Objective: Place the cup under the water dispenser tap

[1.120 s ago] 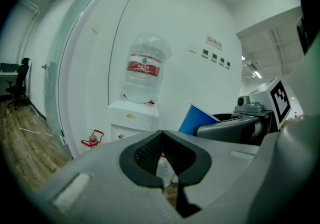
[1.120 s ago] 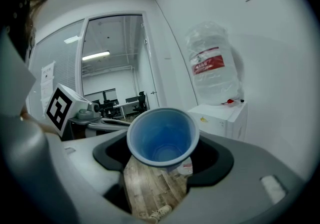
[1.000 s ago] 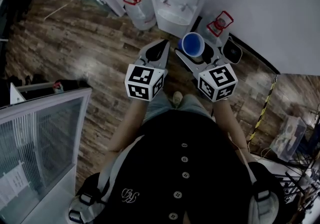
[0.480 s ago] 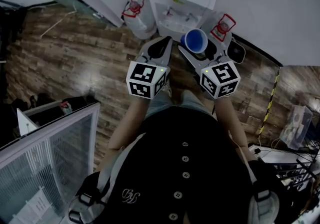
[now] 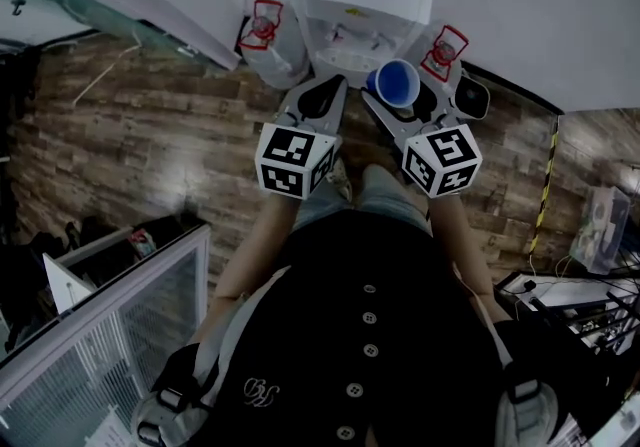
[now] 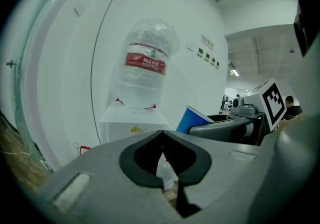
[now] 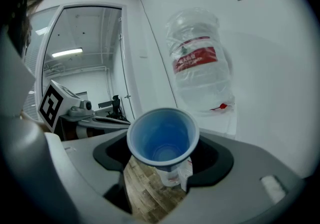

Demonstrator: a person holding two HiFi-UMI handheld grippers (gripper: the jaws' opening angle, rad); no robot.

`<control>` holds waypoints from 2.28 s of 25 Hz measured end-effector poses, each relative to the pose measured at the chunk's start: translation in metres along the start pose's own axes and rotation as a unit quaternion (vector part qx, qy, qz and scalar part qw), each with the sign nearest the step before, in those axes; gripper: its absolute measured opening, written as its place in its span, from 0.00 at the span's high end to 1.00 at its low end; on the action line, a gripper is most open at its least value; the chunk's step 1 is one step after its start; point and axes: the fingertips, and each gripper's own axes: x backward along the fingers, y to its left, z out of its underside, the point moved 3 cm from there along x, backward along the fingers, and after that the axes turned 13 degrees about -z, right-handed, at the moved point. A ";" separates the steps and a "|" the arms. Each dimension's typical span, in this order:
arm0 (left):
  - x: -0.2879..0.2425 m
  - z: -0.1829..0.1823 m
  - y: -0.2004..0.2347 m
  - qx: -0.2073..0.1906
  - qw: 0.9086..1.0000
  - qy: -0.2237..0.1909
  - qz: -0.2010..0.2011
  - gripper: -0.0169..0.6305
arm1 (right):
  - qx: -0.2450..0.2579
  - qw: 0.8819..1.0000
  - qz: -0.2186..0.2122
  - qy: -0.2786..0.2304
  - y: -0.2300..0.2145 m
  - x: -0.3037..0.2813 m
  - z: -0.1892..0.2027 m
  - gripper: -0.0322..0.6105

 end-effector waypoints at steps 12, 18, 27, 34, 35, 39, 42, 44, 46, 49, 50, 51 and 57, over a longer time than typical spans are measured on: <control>-0.013 0.012 0.010 0.017 1.000 0.014 0.015 0.97 | 0.006 1.000 -0.010 0.013 0.005 -0.016 0.007 0.43; -0.029 0.021 0.011 0.019 0.999 0.027 0.008 0.97 | 0.014 0.999 -0.024 0.021 -0.004 -0.016 0.009 0.43; -0.044 0.026 0.012 0.031 0.999 0.034 -0.013 0.97 | 0.024 0.997 -0.052 0.043 -0.026 -0.025 0.017 0.43; -0.057 0.046 0.019 0.038 0.998 0.049 -0.029 0.97 | 0.020 0.995 -0.069 0.064 -0.042 -0.039 0.039 0.43; -0.058 0.050 0.020 0.038 0.998 0.052 -0.028 0.97 | 0.019 0.995 -0.070 0.066 -0.044 -0.041 0.042 0.43; -0.064 0.070 0.021 0.035 0.997 0.063 -0.022 0.97 | 0.012 0.994 -0.078 0.077 -0.048 -0.050 0.058 0.43; -0.072 0.084 0.026 0.033 0.997 0.063 -0.026 0.97 | 0.017 0.993 -0.082 0.088 -0.054 -0.058 0.071 0.43; -0.079 0.092 0.031 0.033 0.997 0.065 -0.031 0.97 | 0.016 0.992 -0.081 0.092 -0.061 -0.064 0.080 0.43; -0.085 0.100 0.035 0.038 0.996 0.071 -0.034 0.97 | 0.010 0.993 -0.077 0.094 -0.069 -0.069 0.089 0.43; -0.093 0.111 0.041 0.044 0.995 0.071 -0.049 0.97 | 0.003 0.992 -0.075 0.099 -0.079 -0.074 0.103 0.43; -0.095 0.115 0.042 0.047 0.995 0.072 -0.054 0.97 | 0.001 0.992 -0.075 0.103 -0.081 -0.074 0.108 0.43; -0.097 0.120 0.042 0.051 0.994 0.074 -0.057 0.97 | 0.000 0.991 -0.074 0.107 -0.084 -0.075 0.114 0.43; -0.111 0.148 0.044 0.066 0.993 0.076 -0.063 0.97 | -0.005 0.991 -0.065 0.117 -0.098 -0.085 0.143 0.43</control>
